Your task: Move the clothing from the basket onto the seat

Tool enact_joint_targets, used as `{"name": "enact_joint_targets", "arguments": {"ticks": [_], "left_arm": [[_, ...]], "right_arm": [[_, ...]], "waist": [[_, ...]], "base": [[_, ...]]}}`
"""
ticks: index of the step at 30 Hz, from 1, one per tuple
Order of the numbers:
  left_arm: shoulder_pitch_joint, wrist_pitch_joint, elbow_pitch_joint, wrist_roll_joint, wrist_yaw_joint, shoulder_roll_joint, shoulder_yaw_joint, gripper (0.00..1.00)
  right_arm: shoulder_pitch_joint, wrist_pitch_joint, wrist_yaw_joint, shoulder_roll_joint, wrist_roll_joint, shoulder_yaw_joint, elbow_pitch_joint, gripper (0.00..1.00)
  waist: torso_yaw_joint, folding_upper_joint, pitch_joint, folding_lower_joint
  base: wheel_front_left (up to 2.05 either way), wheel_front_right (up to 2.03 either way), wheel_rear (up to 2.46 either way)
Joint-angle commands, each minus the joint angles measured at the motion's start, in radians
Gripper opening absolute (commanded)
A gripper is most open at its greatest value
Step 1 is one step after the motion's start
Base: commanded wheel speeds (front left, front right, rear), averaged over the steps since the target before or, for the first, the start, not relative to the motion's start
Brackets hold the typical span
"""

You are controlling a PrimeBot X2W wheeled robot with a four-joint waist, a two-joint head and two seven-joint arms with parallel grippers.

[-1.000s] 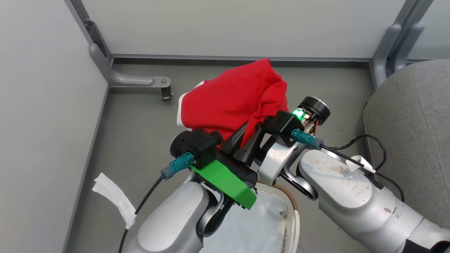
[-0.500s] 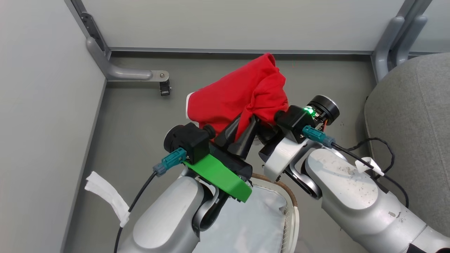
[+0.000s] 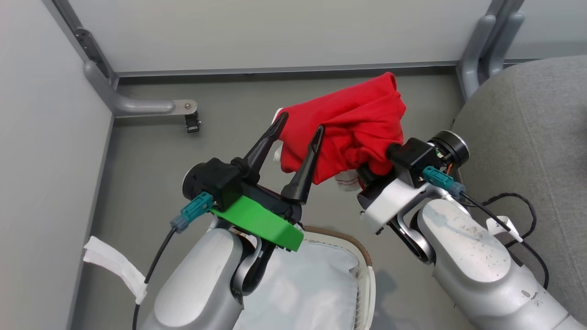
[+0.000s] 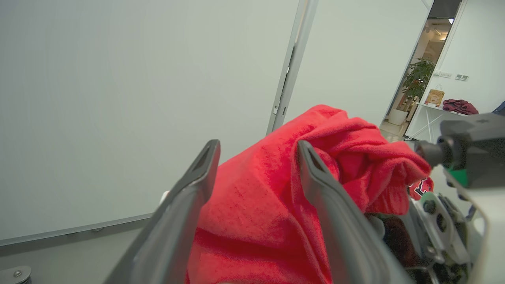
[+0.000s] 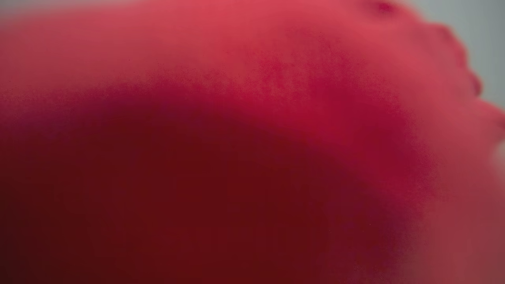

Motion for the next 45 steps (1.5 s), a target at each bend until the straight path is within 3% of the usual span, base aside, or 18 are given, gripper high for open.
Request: {"name": "enact_joint_targets", "arguments": {"ticks": [1,14,28,39,45], "left_arm": [[0.020,0.001,0.004,0.016,0.003,0.003,0.012,1.00],[0.048,0.001,0.039,0.082,-0.014,0.004,0.065,1.00],[0.068,0.001,0.062,0.122,-0.018,0.004,0.055,1.00],[0.036,0.001,0.083,0.111,-0.019,0.005,-0.012,1.00],[0.048,0.001,0.102,0.124,-0.019,0.029,-0.008,1.00]], "right_arm": [[0.022,-0.005,-0.001,-0.003,-0.009,-0.015,-0.007,0.00],[0.101,-0.005,-0.001,-0.003,-0.031,-0.110,-0.062,0.00],[0.189,-0.005,-0.001,0.013,-0.037,-0.209,-0.121,0.00],[0.278,-0.005,-0.001,0.019,-0.079,-0.346,-0.176,0.00],[0.197,-0.005,-0.001,0.007,-0.073,-0.395,-0.138,0.00]], "waist": [[-0.051,-0.0001,-0.003,0.0000],[-0.309,-0.0001,0.003,0.0000],[-0.585,-0.0001,0.034,0.0000],[-0.610,-0.0001,0.068,0.0000],[-0.608,-0.0001,0.109,0.0000]], "base": [[0.00,0.00,0.00],[0.00,0.00,0.00],[0.00,0.00,0.00],[0.00,0.00,0.00],[0.00,0.00,0.00]]}}
